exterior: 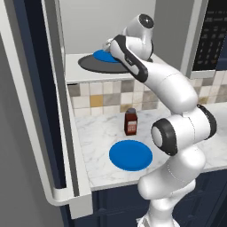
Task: Pick the egg from the microwave and place it on plate located on the counter.
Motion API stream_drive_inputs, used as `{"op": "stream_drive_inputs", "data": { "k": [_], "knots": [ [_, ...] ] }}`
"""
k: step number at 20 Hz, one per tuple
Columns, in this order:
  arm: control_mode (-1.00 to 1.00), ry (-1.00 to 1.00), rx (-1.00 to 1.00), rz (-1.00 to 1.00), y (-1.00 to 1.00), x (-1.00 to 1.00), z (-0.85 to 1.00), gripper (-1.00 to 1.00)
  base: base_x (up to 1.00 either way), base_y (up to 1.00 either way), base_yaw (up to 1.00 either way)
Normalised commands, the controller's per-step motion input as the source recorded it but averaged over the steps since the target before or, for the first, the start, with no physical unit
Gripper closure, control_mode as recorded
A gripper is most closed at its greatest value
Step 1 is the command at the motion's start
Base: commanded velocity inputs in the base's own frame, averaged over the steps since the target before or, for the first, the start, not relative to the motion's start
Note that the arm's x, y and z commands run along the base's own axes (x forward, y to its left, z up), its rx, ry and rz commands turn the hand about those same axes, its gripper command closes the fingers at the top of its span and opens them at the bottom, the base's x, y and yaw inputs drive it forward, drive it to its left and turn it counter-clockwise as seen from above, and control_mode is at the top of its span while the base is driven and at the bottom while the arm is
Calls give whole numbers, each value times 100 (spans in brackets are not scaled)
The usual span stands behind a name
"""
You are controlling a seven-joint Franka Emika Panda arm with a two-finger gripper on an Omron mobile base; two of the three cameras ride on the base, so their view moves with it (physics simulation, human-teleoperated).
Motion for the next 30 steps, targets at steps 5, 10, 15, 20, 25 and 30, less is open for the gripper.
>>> {"op": "stream_drive_inputs", "data": {
  "k": [5,10,15,20,25,30],
  "knots": [
    [-100,0,0,0,0,9,-1,100,0,0,0],
    [-100,-1,0,0,0,2,0,100,0,0,0],
    [-100,-16,0,0,0,-16,1,100,0,0,0],
    [-100,-13,0,-1,-32,-88,9,100,0,0,0],
    [-100,-12,0,-1,-49,-100,14,100,0,0,0],
    [-100,-6,0,0,-48,-100,12,100,0,0,0]
  ]
}}
